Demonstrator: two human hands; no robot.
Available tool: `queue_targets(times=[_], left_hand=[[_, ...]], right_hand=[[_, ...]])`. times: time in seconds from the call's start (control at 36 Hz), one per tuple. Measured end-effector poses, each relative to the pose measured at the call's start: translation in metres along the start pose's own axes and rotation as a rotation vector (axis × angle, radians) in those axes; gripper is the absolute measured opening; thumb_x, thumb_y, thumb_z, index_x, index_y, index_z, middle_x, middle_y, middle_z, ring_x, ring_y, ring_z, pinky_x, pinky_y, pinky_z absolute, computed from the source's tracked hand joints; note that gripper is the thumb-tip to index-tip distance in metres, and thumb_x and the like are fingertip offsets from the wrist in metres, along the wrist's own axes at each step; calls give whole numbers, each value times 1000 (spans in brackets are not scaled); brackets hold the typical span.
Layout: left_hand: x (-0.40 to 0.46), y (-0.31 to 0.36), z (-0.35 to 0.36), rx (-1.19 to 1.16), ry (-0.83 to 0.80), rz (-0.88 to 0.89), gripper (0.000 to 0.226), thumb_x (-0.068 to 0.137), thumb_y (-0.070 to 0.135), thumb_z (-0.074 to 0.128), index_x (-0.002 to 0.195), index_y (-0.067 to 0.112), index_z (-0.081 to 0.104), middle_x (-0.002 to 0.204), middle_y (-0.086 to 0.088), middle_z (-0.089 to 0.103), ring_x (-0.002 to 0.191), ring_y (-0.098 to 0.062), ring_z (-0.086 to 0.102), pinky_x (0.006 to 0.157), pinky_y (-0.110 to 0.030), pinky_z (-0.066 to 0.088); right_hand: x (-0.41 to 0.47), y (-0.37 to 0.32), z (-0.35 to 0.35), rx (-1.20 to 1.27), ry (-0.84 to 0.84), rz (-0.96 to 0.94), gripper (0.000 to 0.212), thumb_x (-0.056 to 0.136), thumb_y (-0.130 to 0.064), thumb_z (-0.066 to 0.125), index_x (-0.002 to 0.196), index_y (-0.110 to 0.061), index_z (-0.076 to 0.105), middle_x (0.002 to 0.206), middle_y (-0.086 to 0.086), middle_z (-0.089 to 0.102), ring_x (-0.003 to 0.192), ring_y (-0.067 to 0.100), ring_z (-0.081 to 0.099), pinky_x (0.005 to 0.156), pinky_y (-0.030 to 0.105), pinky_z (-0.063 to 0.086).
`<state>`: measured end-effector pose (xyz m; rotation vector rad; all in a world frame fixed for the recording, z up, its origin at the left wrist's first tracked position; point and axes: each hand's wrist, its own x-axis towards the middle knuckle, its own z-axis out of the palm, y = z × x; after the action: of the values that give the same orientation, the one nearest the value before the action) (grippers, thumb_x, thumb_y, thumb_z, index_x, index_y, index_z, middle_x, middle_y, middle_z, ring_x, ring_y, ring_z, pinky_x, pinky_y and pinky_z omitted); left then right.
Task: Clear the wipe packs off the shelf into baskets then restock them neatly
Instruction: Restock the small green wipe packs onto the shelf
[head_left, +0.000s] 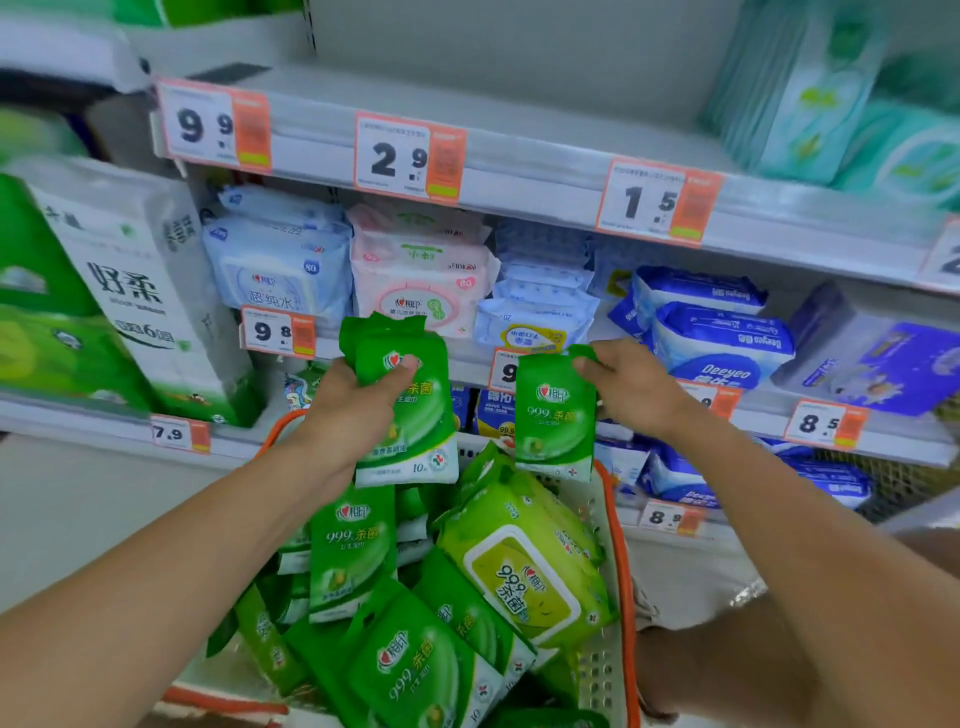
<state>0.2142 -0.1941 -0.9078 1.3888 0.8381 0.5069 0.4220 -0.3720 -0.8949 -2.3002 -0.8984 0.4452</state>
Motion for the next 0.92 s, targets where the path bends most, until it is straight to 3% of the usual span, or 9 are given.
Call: queue_targets(times=[0.14,0.19,0.31,0.36,0.5,0.58,0.69,0.81,0.92], left_hand=[[-6,32,16,-48,10,45,26,99,38,55,118,22,49,101,15,61,84,3,57,54,-6,45],[-13,47,27,-116,-54,14,34,100,41,54,120,13,55,112,4,68,94,-10,67,72,-18,55],[-24,68,34,-228,-84,-62,59,85,61,55,124,17,64,120,-11,70,102,-30,71,92,-53,55],[-28,75,32,-254,-98,-82,55,90,59,53,122,15,65,116,-12,71,101,-31,72,92,-54,55],[-43,94,14,-379,-285,-107,67,78,65,61,124,16,66,113,-12,73,106,-30,70,99,-51,51],[-48,93,5,-185,-347,64,71,68,25,87,131,18,55,113,-3,74,103,-20,71,89,-36,56],[-48,101,-2,-178,-243,146,66,71,-5,80,127,17,53,104,-4,76,94,-20,74,74,-29,59],[-36,133,-22,-309,-279,89,70,60,12,79,128,12,59,107,-15,74,90,-32,73,80,-43,60],[-17,188,-42,-215,-262,156,35,97,37,53,88,19,82,91,-7,78,79,-19,75,72,-30,60]], right_hand=[[-34,-64,-16,638,41,-59,28,106,-18,46,104,-1,67,84,13,71,68,20,67,56,32,58],[-34,-80,-8,753,131,-101,30,105,-23,50,98,1,67,84,19,72,69,22,66,61,37,58],[-26,-105,-2,546,377,-297,46,97,-35,55,65,-4,47,58,19,48,59,16,42,55,46,37],[-23,-113,-6,428,413,-368,46,102,-23,54,59,-15,39,53,0,39,52,8,34,54,39,29],[-21,-134,1,313,412,-394,36,104,-21,50,73,-3,51,63,11,52,59,22,43,60,43,36],[-22,-146,13,512,434,-318,36,101,-37,51,76,-11,49,68,6,54,64,21,48,65,49,44],[-40,-171,14,913,58,-190,43,85,-61,56,111,-27,59,105,-5,74,94,8,71,78,31,56],[-55,-187,0,1005,-396,-316,59,78,-24,70,135,-24,52,123,2,71,114,21,68,93,35,57],[-19,-222,-23,954,-446,-303,68,71,-2,75,135,-14,54,122,11,71,113,31,68,100,48,52]])
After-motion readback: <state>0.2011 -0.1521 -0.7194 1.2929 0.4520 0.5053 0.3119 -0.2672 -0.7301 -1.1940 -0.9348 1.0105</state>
